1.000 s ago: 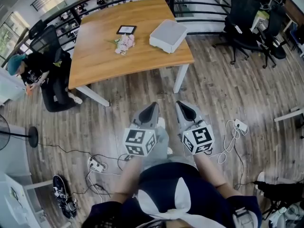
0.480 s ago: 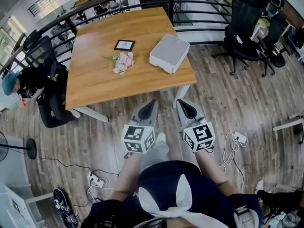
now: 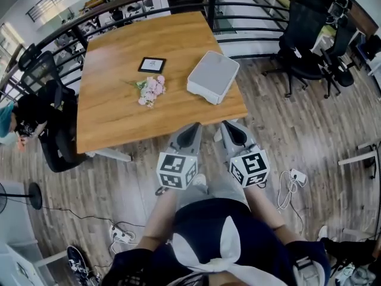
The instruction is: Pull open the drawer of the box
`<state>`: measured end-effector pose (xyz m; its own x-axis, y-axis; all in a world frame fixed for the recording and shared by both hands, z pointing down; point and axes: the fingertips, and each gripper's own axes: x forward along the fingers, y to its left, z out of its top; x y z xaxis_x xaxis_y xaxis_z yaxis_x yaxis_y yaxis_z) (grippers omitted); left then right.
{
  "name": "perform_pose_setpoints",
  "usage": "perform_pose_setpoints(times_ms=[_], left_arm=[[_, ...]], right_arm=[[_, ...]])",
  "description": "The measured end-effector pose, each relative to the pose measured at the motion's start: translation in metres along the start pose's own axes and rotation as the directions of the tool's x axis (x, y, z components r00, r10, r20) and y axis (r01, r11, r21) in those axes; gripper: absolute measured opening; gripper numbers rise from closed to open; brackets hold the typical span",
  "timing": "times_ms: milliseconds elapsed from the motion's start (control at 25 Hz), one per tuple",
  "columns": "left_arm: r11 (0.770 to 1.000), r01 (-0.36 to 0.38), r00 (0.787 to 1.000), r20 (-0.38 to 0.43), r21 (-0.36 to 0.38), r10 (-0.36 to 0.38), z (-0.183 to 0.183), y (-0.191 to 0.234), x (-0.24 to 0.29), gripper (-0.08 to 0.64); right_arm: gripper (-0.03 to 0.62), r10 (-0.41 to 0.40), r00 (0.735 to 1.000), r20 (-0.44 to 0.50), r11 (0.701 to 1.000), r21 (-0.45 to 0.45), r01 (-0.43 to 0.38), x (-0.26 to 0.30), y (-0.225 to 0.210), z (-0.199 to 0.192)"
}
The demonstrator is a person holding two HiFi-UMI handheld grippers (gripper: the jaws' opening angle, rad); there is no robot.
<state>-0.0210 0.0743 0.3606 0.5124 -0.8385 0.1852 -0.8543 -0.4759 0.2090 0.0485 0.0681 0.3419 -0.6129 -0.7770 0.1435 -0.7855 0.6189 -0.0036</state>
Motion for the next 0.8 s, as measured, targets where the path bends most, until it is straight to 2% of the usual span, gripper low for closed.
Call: perform_pose_setpoints(times_ms=[160,520,800], left_arm=[[1.0,0.027,1.0,-0.004,0.009,-0.027,-0.004,0.007,0.012,0.018],[0.998,0.025,1.0,-0.009,-0.056,-0.026,-0.011,0.032,0.044,0.02],[0.977,0.066,0.994,-0.071,-0.202,-0.082,-0.023,0.052,0.083,0.142]], right_arm=[[-0.002,-0.011,1.0,-0.009,1.0,-0.013,0.011,0.012,-0.007,-0.001],[-0.002,-0.019,0.999,-0.037,1.0,-0.005,0.019,0.04,-0.032,-0.014],[-0.002,-0.015,0.999,-0.048,0.999,0.049,0.017,0.07,-0.062,-0.022]])
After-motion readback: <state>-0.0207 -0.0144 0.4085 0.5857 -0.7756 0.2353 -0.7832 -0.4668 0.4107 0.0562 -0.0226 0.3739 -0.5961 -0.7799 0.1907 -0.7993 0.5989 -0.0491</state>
